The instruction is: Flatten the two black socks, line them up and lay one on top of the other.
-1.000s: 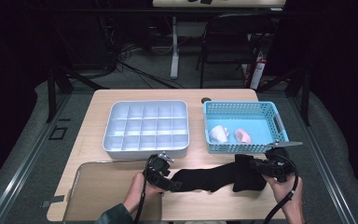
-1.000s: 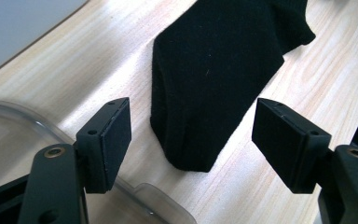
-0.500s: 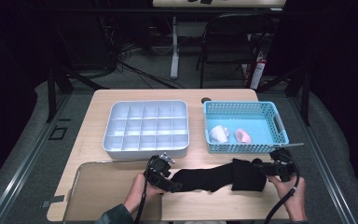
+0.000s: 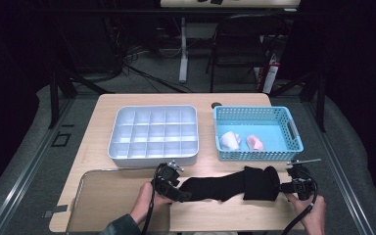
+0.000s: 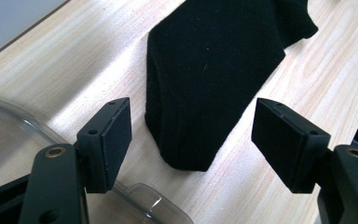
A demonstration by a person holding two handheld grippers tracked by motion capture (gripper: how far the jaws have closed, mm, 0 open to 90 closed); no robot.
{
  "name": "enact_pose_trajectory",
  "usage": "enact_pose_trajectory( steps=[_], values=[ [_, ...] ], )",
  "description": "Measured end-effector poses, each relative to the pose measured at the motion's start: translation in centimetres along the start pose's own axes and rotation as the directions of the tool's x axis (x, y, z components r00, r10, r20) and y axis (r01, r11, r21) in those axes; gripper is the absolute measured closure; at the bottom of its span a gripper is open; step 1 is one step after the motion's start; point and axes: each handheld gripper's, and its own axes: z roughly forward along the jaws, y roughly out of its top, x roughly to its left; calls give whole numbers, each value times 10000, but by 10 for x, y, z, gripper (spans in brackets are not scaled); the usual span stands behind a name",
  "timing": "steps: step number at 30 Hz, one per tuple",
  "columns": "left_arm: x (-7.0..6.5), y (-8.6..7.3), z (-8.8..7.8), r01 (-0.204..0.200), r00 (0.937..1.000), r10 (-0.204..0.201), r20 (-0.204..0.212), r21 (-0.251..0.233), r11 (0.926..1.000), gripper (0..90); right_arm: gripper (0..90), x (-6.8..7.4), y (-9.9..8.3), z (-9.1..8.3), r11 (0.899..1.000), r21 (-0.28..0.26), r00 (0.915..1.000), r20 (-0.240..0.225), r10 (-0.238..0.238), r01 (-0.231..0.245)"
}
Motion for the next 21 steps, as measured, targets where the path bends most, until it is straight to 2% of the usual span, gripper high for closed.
enact_pose_trajectory(
  steps=[3,7,12,13,21],
  values=[
    [-2,0,2,-169,9998,170,-52,165,9997,361,755,-1,0,4,10000,1,9998,-165,88,-88],
    [-3,0,5,-188,9998,189,-59,254,9995,442,872,-2,1,6,10000,-8,9995,-300,55,-55],
    [-2,0,3,-105,9999,106,-67,163,9998,421,884,3,1,-12,9980,-631,9998,-179,-111,100],
    [-2,0,3,-102,9999,103,-68,172,9998,419,884,7,2,-19,9953,-955,9997,-164,-168,151],
    [-1,0,5,-67,10000,68,-35,244,9997,421,883,32,5,-51,9832,-1618,9958,-204,-894,849]
  ],
)
